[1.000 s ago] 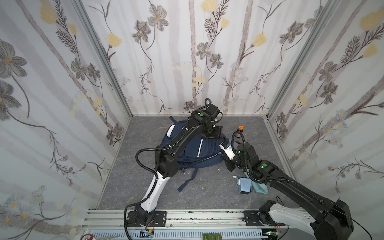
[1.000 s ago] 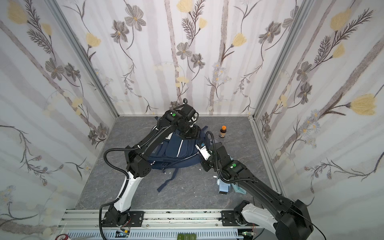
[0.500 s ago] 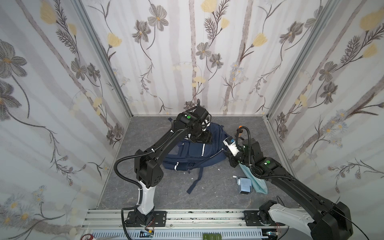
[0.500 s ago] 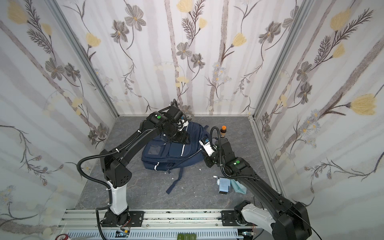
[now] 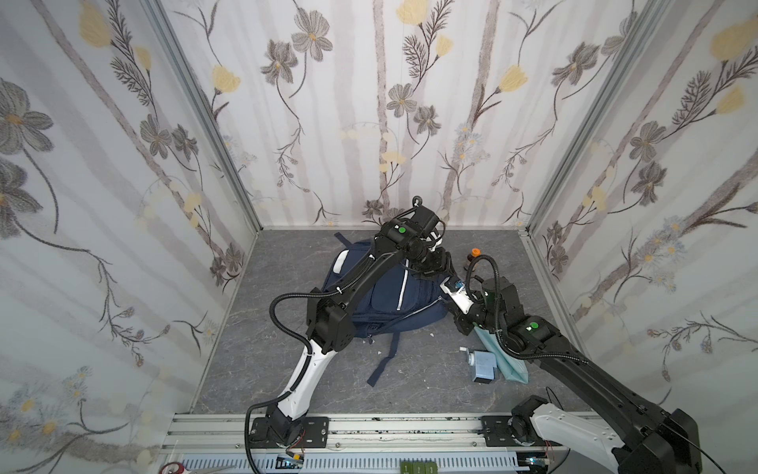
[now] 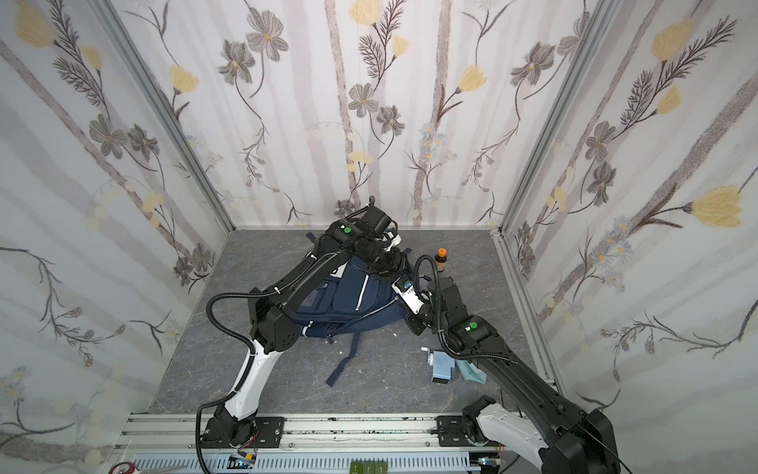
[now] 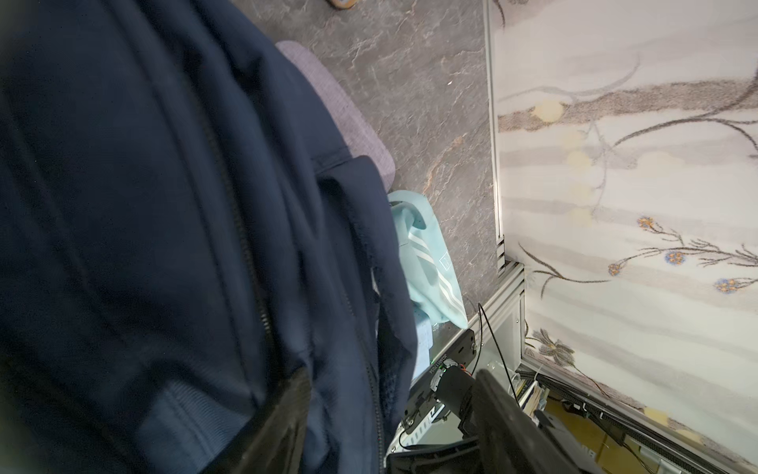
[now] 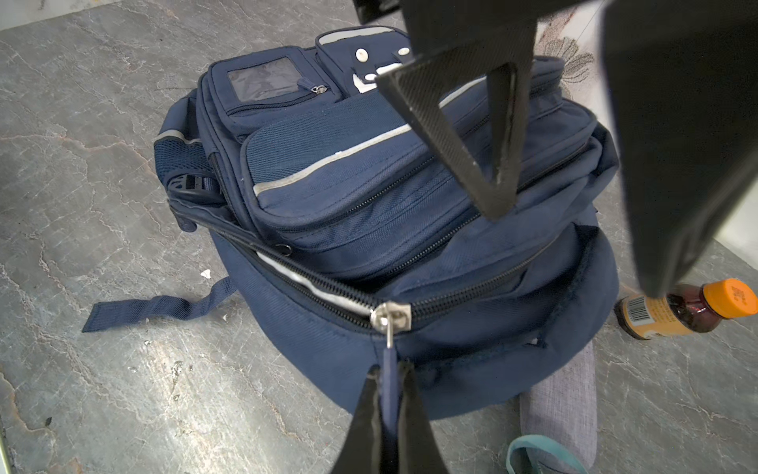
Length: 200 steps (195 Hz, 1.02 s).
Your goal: Pack the student bag
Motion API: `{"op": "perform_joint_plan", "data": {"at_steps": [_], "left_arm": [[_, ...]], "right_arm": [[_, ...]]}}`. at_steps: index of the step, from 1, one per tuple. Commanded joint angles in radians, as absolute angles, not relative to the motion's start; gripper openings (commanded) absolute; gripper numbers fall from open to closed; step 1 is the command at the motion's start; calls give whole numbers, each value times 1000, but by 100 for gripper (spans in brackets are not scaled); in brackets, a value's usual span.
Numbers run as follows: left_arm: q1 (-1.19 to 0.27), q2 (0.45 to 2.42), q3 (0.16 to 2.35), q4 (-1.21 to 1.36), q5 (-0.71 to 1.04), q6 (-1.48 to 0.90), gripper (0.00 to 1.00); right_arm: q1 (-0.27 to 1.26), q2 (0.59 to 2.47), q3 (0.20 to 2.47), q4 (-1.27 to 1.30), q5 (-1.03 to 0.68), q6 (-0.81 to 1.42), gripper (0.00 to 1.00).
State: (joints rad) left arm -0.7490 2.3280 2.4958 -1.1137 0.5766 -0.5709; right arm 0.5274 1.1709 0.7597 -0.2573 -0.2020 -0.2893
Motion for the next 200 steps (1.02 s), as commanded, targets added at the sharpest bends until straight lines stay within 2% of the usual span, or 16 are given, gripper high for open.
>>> {"op": "perform_joint_plan", "data": {"at_steps": [1,24,46,69,84,114,139,200], "left_arm": [[-762,2345,2496,-1180,579,-603,63],[-767,2362,2510,-1245,534,-583,59],[-768,2383,2537,-1296,527,-564,51],[-768,2394,2536,-1310,533,-560,26],[-767,2392,2536,-1290,530,-587,0],[-751,2375,2537,-1148,513,-732,0],[-728,2343,2537,-1021,410,-880,0],[-716,2332,2615,-911,257,-1041,0]], "right_arm": [[527,1158,761,-161,-188,-306,0],[527,1155,765,-159,-180,-305,0],[527,1160,771,-155,-175,-305,0],[527,1164,776,-156,-172,-305,0],[526,1164,778,-156,-172,-305,0],[529,1164,783,-177,-178,-292,0],[547,1157,790,-212,-207,-263,0],[730,1145,709,-161,-161,-124,0]]}}
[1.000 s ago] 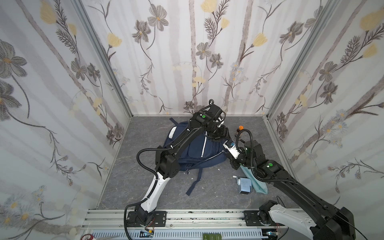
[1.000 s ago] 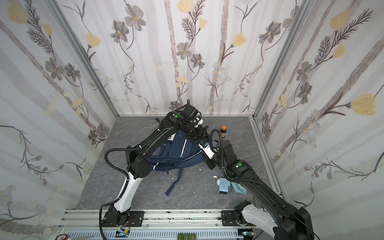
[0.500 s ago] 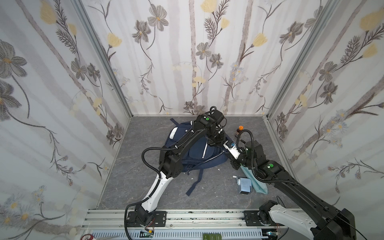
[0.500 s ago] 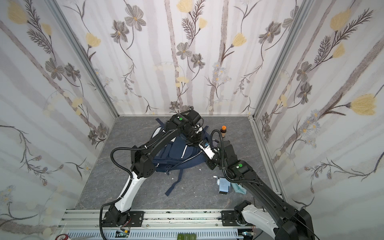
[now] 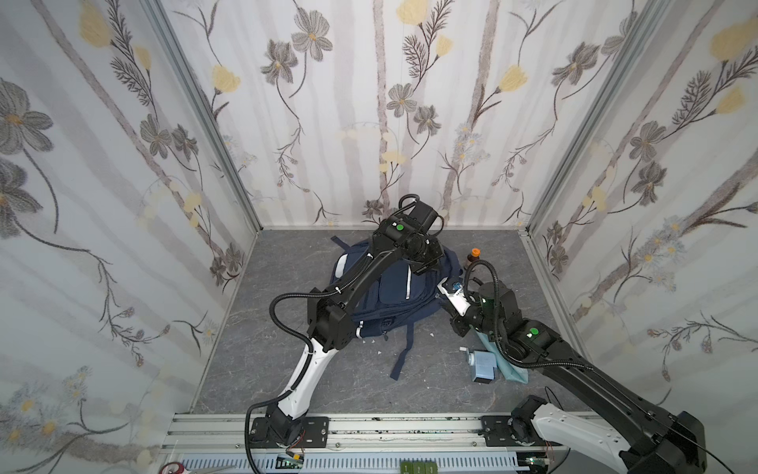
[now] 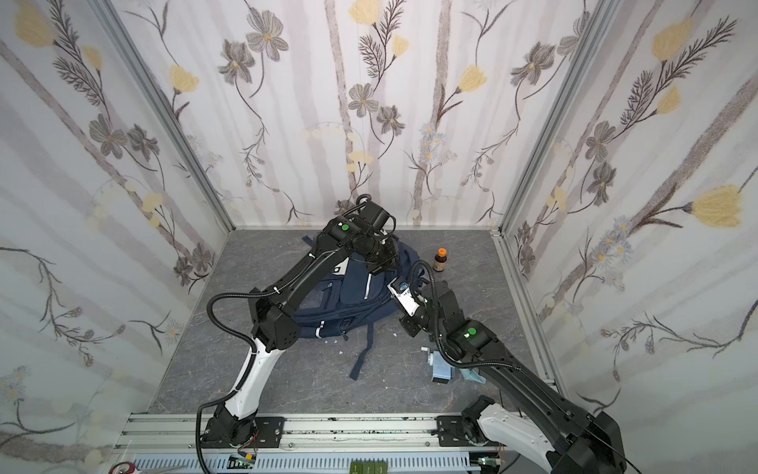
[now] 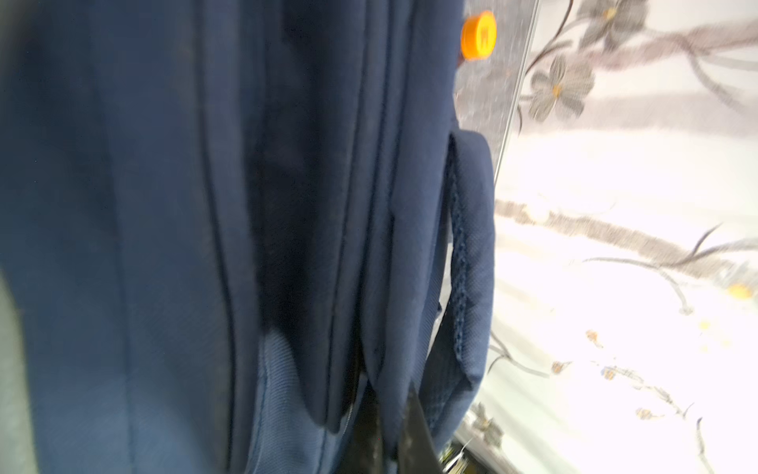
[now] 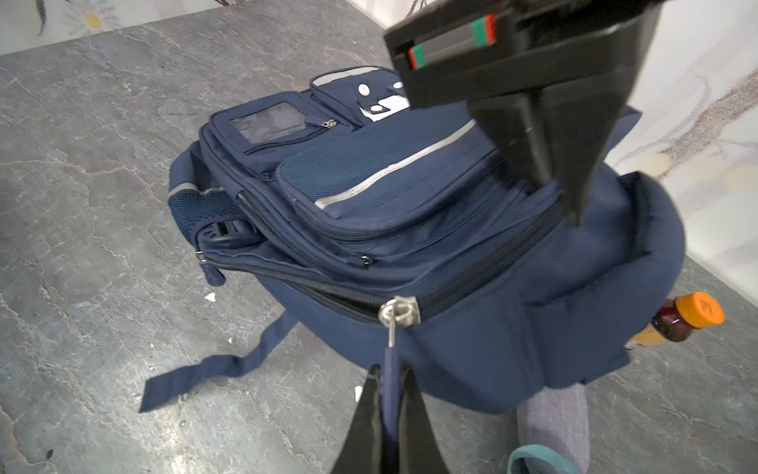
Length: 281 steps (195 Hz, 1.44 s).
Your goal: Pack the student bag
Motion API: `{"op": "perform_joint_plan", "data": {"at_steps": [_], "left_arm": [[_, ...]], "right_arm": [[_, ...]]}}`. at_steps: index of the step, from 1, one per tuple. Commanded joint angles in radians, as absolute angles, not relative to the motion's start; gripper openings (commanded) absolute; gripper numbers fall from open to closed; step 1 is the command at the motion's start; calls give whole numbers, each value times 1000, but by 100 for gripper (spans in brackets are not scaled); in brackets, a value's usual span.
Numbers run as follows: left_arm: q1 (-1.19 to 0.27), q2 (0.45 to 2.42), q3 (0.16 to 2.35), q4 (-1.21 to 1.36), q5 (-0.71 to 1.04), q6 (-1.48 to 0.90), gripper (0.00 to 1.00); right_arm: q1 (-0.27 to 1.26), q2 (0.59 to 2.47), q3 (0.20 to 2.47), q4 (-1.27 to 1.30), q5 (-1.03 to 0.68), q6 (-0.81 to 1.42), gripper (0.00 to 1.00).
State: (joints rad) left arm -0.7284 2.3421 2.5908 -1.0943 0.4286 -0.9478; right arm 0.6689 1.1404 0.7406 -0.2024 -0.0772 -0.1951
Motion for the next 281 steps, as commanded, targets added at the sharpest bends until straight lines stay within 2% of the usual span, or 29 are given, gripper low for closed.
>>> {"op": "perform_joint_plan", "data": {"at_steps": [1,37,88,158,186,190,203,217,235,281], "left_arm": [[-716,2333,2615,-910,257,-1042,0],[-723,2303,2615,-896,169,-1084,0],[-729,2287,2642,-861,93,-1142,0],[-735,2254,2648,-921,85,-1103,0],[-733,2227,2631,-939,119,-1025,0],[-733,2221,2625,-947,128,-1007,0],[-732,2189,2574,-972,155,-937,0],[-727,2141,2483,-998,189,-860,0],[-721,2073,2358,-1033,219,-736,0],[-713,1931,2097,-1144,261,-420,0]], "right_arm": [[735,1146,707,-158,-160,-122,0],[886,1227,677,-24,-113,-34,0],[1027,1453,699,127,-72,-1,0],[1099,1755,832,237,-85,20,0],[1104,1785,862,218,-105,26,0],[1104,1778,863,210,-108,27,5],[1106,1729,848,202,-120,36,33],[1105,1654,808,202,-143,50,47],[1105,1530,740,197,-170,79,54],[1101,1271,635,93,-211,113,52]]}}
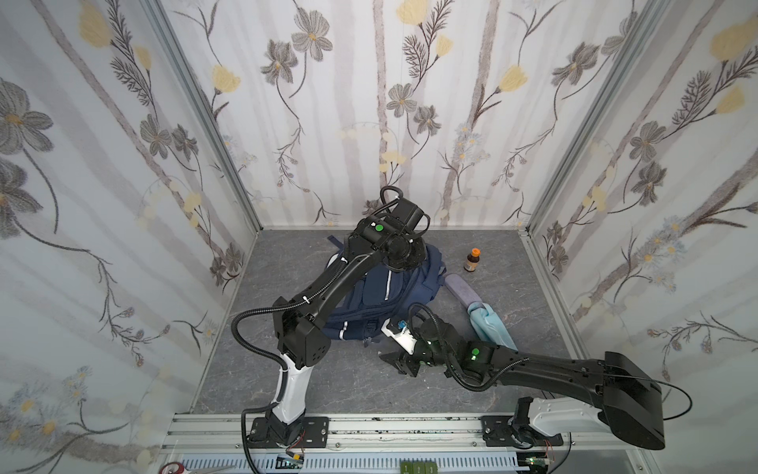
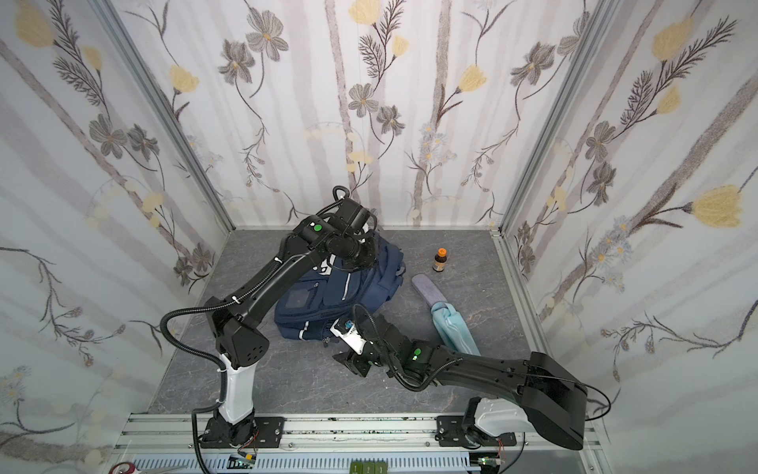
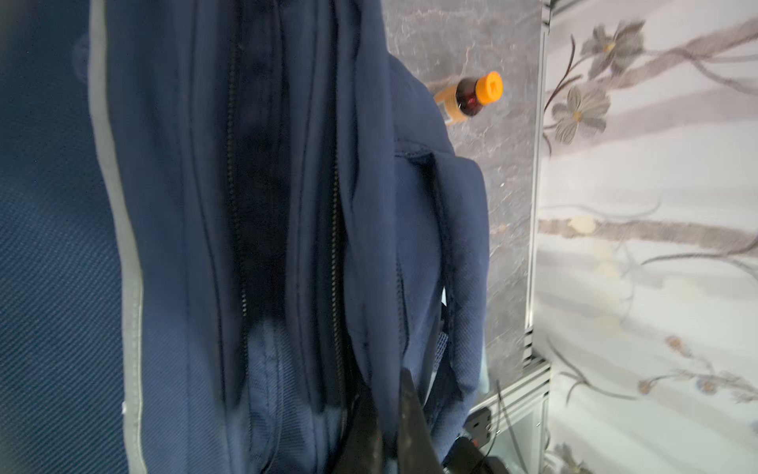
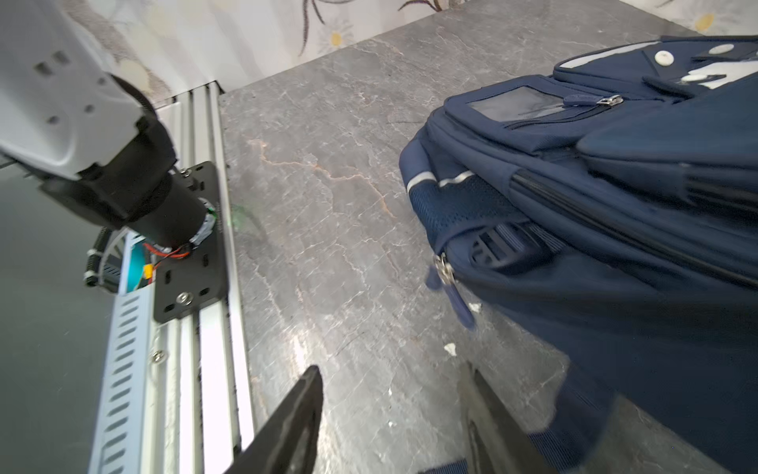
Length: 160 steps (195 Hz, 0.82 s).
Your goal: Pack the student bag
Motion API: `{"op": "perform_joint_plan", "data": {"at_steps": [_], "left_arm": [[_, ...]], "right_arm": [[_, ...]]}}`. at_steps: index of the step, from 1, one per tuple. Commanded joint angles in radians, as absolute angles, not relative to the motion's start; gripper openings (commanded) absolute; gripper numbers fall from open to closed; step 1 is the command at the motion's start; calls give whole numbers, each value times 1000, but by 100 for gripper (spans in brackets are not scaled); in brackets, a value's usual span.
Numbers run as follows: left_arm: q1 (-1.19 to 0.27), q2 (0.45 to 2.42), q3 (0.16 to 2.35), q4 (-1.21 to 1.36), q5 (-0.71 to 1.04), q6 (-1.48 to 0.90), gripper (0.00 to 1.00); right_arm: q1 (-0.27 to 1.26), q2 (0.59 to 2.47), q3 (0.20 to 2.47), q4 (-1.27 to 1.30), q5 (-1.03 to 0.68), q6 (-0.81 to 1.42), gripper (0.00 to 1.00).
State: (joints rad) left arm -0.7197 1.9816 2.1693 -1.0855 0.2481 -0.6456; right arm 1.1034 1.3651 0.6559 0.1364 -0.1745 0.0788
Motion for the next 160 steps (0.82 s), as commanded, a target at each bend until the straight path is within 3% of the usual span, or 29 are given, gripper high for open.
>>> {"op": "perform_joint_plan", "data": {"at_steps": [1,39,89,93,107,129,142,160], "left_arm": [[-713,1929,2094,-1147,263,-413,0],[-708,1861,1953,-1299,202,-218,0],[-664,1678,1651,-1302,159,-141,0],[-658,1663,1633,-1303,161,-136,4],[-631,1604,1573,-1311,160,-124,38],[-617,1518,1530,-1310,189,-77,69],[-618,1491,1536,-1285,203,-65,76],[-617,1512,1569,-1213,166,-88,79]], "right_arm": [[1100,1265,635,90,-210,114,52],[1031,1136,630,42,-144,139,51],[820,1223,732,-26,-216,164,49],[795,1230,740,-30,-222,163,49],[749,1261,781,-31,-250,163,49],[695,1312,820,-29,-287,158,49],[673,1347,845,-28,-302,150,49],[652,1385,873,-17,-304,153,48]]}}
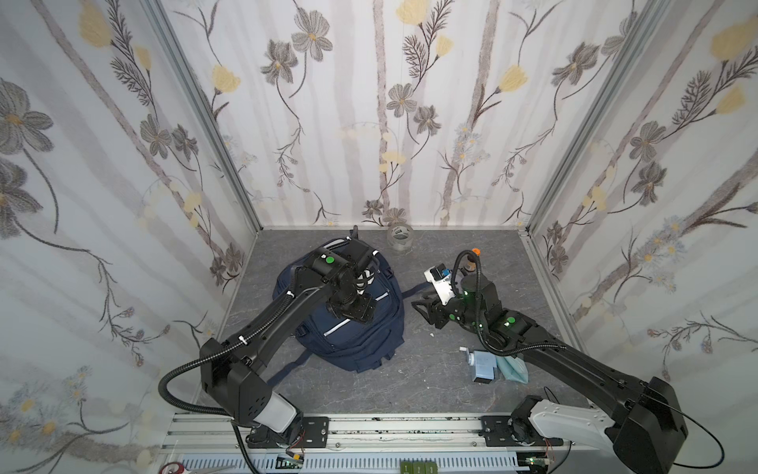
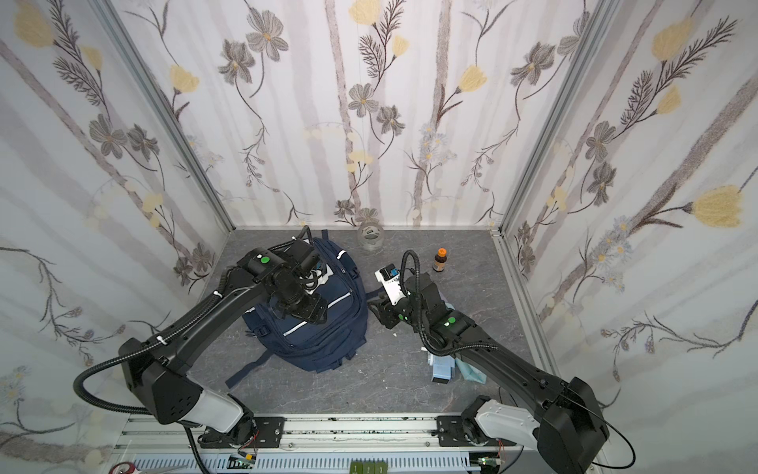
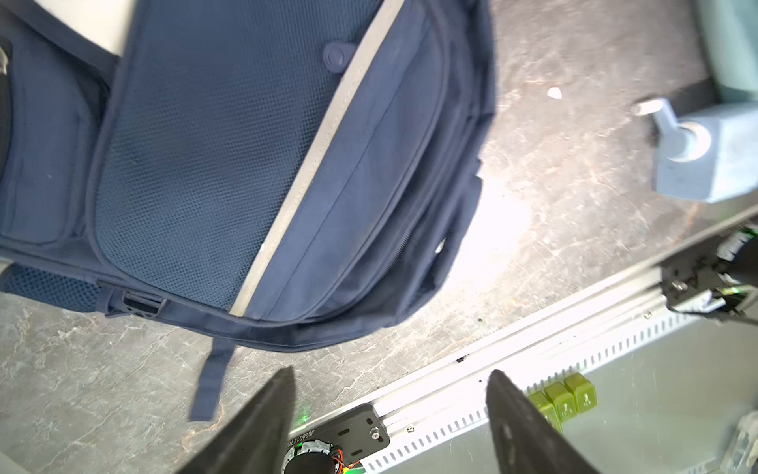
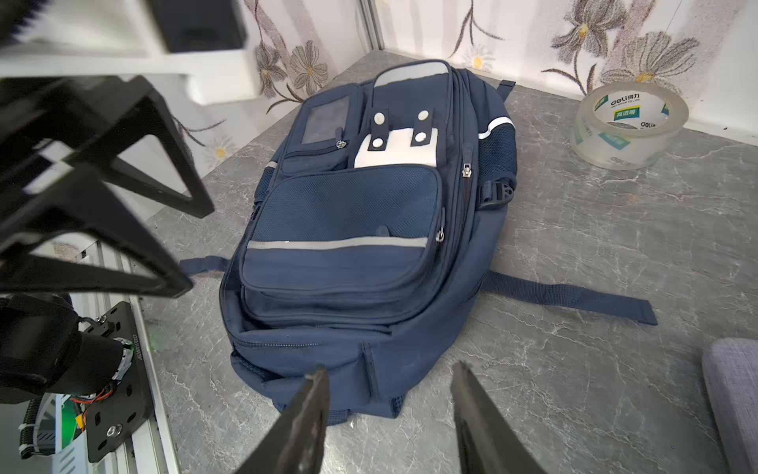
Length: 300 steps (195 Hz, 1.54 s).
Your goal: Pack the student bag
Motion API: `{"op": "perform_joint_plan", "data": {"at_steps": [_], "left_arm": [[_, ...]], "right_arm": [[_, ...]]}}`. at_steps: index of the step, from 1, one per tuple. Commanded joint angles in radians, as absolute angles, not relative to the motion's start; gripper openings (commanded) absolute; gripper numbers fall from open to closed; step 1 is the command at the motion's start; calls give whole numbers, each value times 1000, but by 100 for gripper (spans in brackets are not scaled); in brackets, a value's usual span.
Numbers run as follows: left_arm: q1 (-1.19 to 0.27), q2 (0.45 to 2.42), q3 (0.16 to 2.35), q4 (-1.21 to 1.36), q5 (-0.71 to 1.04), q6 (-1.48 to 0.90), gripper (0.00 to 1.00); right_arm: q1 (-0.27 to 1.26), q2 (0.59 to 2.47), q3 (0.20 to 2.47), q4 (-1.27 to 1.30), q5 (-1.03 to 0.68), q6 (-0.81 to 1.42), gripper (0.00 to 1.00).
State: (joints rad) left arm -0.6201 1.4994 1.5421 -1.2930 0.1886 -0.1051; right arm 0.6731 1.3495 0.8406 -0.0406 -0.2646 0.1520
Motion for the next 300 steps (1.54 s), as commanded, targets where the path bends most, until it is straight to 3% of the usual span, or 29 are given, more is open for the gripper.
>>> {"op": "perform_joint_plan", "data": {"at_steps": [1,76,106,155,181,191,200,202,236,300], "left_arm": [[-617,1512,1575,-1208,162,-89,79],[-659,1859,1750,-1110,69,-39,79],[-678,1912,1719,-1106,-48,-41,77],[-696,1928,1635,-1058,-92,-55,68],[-704,1929,1609,-1041,-134,-59,47],[-705,1920,1601,-1034,-145,-58,31],[-704,1910,1595,-1031,-152,-52,4],[-704,1906,1593,-1032,-155,-51,0],[-704,1766,1535,-1037,-162,37,0],[-699,1027,1013,-720,-3,494,0]], "right_arm": [[650,1387,875,-15,-305,154,48],[596,1459,933,31,-342,188,48],[582,1472,951,19,-356,186,48],[576,1477,961,0,-362,172,48],[573,1476,964,-9,-365,165,48],[571,1476,966,-12,-366,162,47],[571,1476,968,-13,-369,157,47],[570,1476,969,-14,-369,157,46],[567,1492,1004,-15,-419,92,43],[557,1700,1199,-100,-694,-309,43]]}}
